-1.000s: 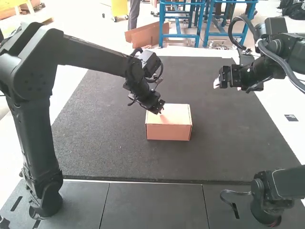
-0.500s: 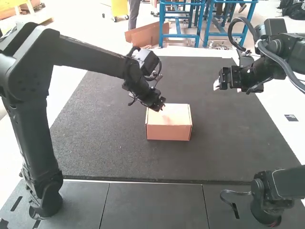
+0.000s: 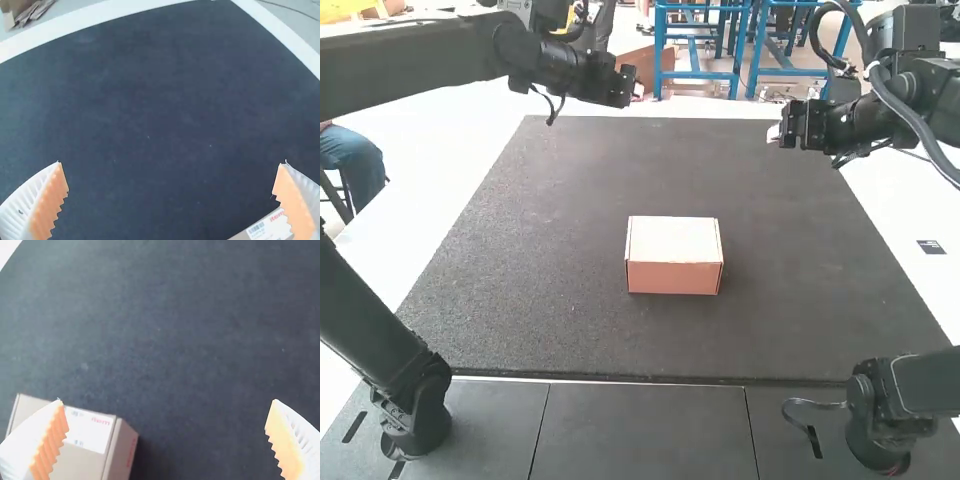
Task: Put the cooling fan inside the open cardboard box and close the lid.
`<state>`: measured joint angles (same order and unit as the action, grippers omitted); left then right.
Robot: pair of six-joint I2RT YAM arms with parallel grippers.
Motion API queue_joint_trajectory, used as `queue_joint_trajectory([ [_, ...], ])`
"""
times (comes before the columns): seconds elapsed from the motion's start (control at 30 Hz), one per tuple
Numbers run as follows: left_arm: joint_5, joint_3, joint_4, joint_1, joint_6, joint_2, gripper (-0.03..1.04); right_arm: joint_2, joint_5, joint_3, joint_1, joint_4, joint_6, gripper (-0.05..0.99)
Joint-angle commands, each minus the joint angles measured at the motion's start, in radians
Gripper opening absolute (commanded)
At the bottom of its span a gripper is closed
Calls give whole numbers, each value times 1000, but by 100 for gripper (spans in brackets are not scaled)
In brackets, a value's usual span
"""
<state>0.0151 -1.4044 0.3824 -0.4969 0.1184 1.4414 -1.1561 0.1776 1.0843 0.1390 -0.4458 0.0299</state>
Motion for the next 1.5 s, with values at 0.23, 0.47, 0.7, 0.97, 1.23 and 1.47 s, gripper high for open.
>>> queue_joint_trajectory([
  [0.23,48,349,-356,11,9,-276,97,159,-76,-116,-10,154,5,91],
  [0.47,55,530,-422,14,10,-441,97,269,-96,-238,-9,202,22,91],
  [0.7,97,720,-493,20,3,-635,96,369,-95,-368,-7,274,41,91],
  [0.97,94,892,-478,24,-14,-843,96,492,-95,-503,-7,364,47,90],
  [1.23,102,1030,-462,24,-31,-1026,96,636,-132,-629,-7,389,53,90],
  [1.47,105,1118,-461,20,-45,-1168,96,769,-170,-730,-6,423,68,91],
])
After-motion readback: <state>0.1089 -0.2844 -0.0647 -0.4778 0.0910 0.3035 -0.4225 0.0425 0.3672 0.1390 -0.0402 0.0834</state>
